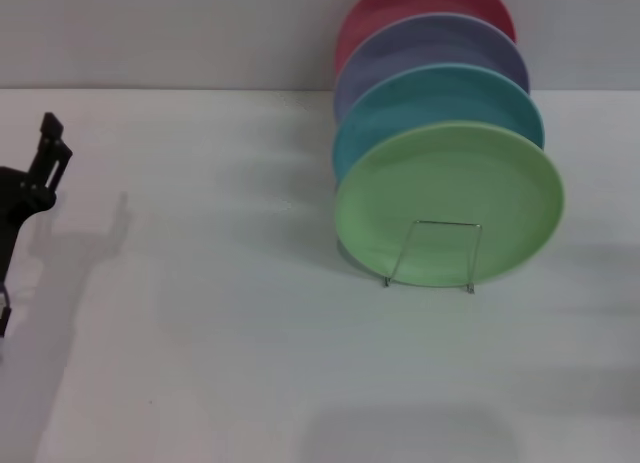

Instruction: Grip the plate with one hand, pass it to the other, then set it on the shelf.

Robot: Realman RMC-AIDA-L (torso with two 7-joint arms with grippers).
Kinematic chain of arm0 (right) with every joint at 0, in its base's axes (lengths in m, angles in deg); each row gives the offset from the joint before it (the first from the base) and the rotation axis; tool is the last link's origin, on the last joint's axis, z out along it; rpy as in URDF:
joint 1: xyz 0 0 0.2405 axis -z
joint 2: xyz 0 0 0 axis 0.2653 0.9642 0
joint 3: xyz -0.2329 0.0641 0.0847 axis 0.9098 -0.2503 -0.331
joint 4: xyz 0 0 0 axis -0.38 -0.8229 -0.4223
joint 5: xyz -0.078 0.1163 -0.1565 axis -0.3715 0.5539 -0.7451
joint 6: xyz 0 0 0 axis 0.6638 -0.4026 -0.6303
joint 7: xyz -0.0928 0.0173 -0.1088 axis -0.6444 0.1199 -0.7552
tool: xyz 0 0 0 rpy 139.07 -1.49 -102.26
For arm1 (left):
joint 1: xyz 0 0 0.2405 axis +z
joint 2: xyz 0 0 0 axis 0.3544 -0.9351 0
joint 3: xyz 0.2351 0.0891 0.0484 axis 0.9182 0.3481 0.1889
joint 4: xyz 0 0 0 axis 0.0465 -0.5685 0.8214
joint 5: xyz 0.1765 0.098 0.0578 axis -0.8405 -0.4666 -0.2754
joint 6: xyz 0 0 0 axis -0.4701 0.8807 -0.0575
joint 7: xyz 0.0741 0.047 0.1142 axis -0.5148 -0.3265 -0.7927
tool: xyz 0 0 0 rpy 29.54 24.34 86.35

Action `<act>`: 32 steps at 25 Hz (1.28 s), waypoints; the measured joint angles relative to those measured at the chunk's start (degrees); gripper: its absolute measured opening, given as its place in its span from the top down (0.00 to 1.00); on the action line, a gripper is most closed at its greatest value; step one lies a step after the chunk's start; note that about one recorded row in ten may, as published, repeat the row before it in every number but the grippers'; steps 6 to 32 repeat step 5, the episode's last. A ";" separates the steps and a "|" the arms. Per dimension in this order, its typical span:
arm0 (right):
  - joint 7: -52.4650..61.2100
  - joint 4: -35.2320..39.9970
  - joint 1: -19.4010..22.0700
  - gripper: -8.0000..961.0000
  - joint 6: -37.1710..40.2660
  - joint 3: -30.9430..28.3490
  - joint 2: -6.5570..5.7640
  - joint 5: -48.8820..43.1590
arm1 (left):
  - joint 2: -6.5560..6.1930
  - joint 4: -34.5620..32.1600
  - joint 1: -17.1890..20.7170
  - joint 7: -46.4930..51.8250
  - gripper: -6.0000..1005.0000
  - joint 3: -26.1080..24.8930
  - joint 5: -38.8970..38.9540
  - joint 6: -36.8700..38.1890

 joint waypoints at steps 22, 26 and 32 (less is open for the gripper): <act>-0.01 -0.04 0.34 0.32 -0.14 -1.59 -0.01 0.03 | 0.07 -0.07 -0.67 0.07 0.17 0.22 -1.12 -0.25; -0.01 -0.04 0.34 0.32 -0.14 -1.59 -0.01 0.03 | 0.07 -0.07 -0.67 0.07 0.17 0.22 -1.12 -0.25; -0.01 -0.04 0.34 0.32 -0.14 -1.59 -0.01 0.03 | 0.07 -0.07 -0.67 0.07 0.17 0.22 -1.12 -0.25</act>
